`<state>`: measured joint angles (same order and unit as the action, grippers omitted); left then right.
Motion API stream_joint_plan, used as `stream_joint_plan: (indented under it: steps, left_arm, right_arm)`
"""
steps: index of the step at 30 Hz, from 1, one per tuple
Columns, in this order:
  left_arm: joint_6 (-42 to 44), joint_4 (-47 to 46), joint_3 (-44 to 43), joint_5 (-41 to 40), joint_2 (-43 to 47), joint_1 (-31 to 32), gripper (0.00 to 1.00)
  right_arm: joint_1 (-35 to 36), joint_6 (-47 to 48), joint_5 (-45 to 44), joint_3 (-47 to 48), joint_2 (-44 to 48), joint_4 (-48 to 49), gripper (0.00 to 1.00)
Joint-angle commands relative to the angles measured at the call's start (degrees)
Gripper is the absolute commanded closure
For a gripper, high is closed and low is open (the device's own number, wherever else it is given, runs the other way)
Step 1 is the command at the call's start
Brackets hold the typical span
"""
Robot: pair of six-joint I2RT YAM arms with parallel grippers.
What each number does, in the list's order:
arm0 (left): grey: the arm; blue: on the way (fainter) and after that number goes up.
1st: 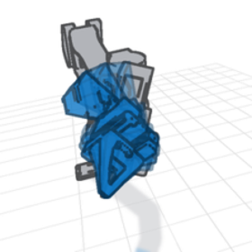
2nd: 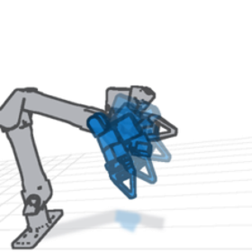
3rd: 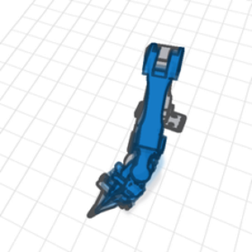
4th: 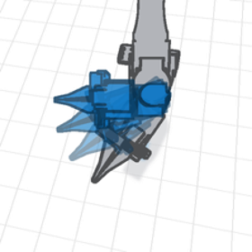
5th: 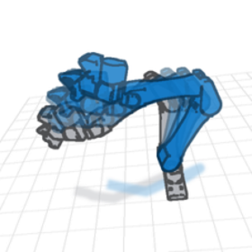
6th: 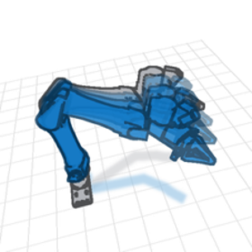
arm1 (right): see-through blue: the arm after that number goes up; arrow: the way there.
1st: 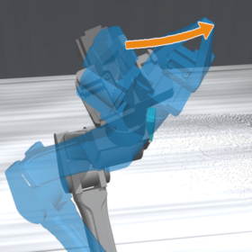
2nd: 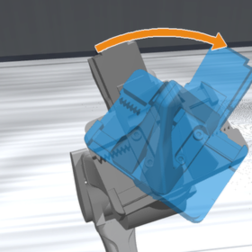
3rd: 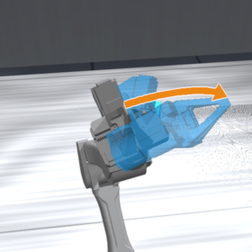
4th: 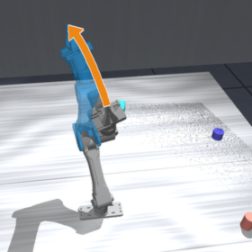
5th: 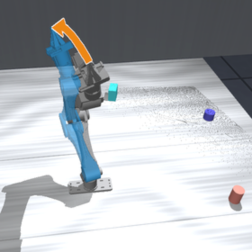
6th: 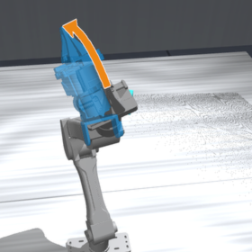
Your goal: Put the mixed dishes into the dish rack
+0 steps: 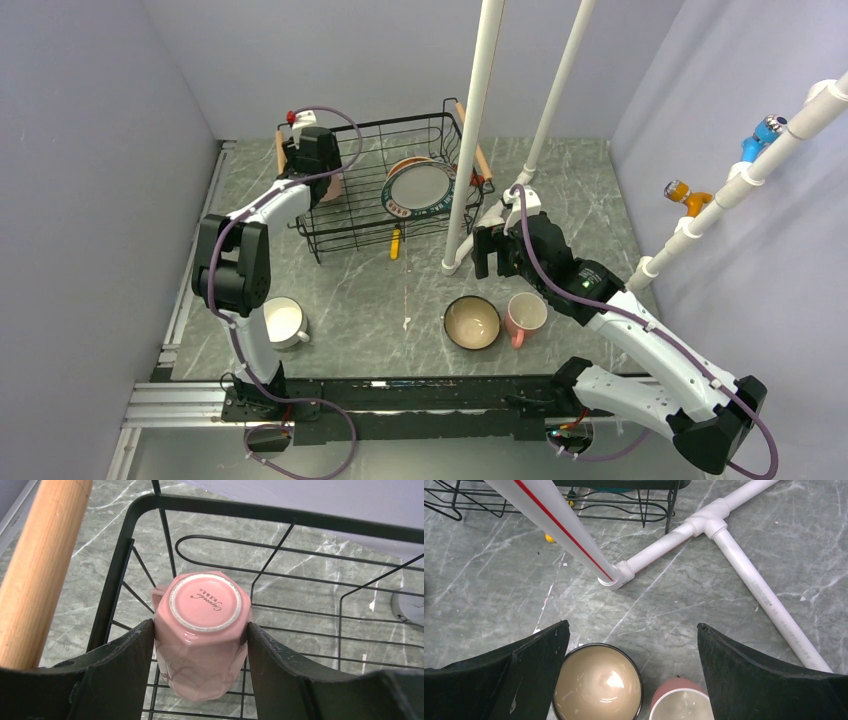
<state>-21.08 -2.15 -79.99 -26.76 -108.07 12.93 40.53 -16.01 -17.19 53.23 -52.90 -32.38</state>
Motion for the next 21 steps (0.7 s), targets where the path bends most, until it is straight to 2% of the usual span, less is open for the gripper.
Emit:
stream_joint_plan:
  steps: [1, 4, 7, 10, 12, 14, 18, 21]
  left_arm:
    - [1.0, -7.9, 0.7, -0.6, 1.8, -0.3, 1.0]
    - [0.9, -6.7, 1.2, 0.2, 1.8, -0.3, 0.98]
    - [1.4, -6.1, 1.5, 1.2, 2.1, -0.3, 0.89]
    - [1.3, -6.2, 3.0, 1.4, 3.1, -0.3, 0.72]
    - [1.1, -6.3, 4.0, 1.6, 3.9, -0.3, 0.56]
    - [0.9, -6.4, 5.0, 1.7, 4.6, -0.3, 0.46]
    - [0.4, -5.2, 6.0, 1.5, 5.8, -0.3, 0.33]
    - [0.3, -5.0, 7.1, 1.9, 6.9, -0.3, 0.18]
  right_arm:
    - [-0.5, 0.3, 1.0, -0.1, 0.1, 2.5, 0.0]
    - [-0.6, 0.1, 1.4, -0.3, 0.0, 2.9, 0.0]
    - [-0.7, -0.1, 1.8, -0.6, -0.1, 3.1, 0.0]
    - [-0.8, -0.2, 1.9, -0.7, 0.1, 3.0, 0.0]
    - [-0.8, -0.3, 2.0, -0.7, 0.2, 3.1, 0.0]
    - [-0.9, -0.4, 2.3, -0.8, 0.3, 3.2, 0.0]
    - [-1.0, -0.6, 2.8, -0.8, 0.2, 3.5, 0.0]
    - [-1.0, -0.8, 3.1, -0.9, 0.4, 3.6, 0.0]
